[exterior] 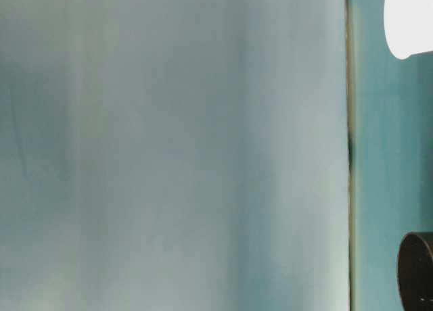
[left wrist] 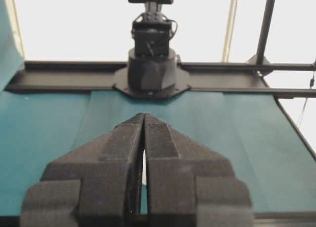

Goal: Put the paper cup into the moved red handle cup holder.

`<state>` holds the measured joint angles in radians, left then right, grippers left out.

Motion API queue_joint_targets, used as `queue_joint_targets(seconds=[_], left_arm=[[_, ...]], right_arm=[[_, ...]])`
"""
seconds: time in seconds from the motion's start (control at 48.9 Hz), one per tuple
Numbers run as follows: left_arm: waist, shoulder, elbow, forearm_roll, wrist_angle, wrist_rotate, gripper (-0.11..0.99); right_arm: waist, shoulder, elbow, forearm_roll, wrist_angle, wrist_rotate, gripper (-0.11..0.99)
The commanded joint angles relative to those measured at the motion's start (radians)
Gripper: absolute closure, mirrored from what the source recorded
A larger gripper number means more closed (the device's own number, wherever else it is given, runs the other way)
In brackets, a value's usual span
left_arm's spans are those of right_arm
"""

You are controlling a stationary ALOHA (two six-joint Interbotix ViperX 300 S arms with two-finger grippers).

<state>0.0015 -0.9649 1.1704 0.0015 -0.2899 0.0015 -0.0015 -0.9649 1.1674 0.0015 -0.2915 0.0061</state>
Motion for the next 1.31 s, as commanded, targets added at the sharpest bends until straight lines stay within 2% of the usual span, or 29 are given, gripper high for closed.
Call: queue_joint_targets(seconds=[0.0, 0.082, 0.123, 0.205, 0.307, 0.573, 0.736, 0.839, 0.961, 1.145, 1.289], left_arm=[[-0.003, 0.02, -0.034, 0.012, 0.057, -0.023, 0.85], [-0.003, 0.035, -0.063, 0.012, 0.147, -0.031, 0.85], [-0.003, 0.044, -0.08, 0.012, 0.195, -0.031, 0.85], [-0.003, 0.067, -0.118, 0.012, 0.288, -0.028, 0.85], [-0.003, 0.103, -0.158, 0.012, 0.385, -0.037, 0.85], [0.0, 0.247, -0.244, 0.012, 0.607, -0.04, 0.85], [0.005, 0.348, -0.295, 0.012, 0.758, -0.048, 0.85], [0.006, 0.403, -0.318, 0.014, 0.828, -0.048, 0.85], [0.011, 0.468, -0.344, 0.014, 0.876, -0.051, 0.85], [0.029, 0.535, -0.37, 0.02, 0.9, -0.048, 0.85], [0.029, 0.546, -0.371, 0.02, 0.897, -0.031, 0.85]], right_arm=[[0.008, 0.012, -0.006, 0.006, -0.005, 0.009, 0.88], [0.008, 0.02, -0.009, 0.041, 0.044, 0.025, 0.86], [0.008, 0.021, -0.015, 0.049, 0.08, 0.037, 0.9], [0.008, 0.023, -0.031, 0.049, 0.155, 0.067, 0.95], [0.008, 0.023, -0.046, 0.049, 0.232, 0.092, 0.97], [0.0, 0.021, -0.061, 0.049, 0.351, 0.1, 0.97], [-0.012, 0.023, -0.063, 0.055, 0.408, 0.101, 0.97], [-0.02, 0.023, -0.063, 0.055, 0.443, 0.123, 0.97], [-0.029, 0.023, -0.063, 0.051, 0.456, 0.144, 0.97], [-0.031, 0.021, -0.063, 0.049, 0.457, 0.144, 0.97], [-0.031, 0.02, -0.063, 0.049, 0.457, 0.146, 0.97]])
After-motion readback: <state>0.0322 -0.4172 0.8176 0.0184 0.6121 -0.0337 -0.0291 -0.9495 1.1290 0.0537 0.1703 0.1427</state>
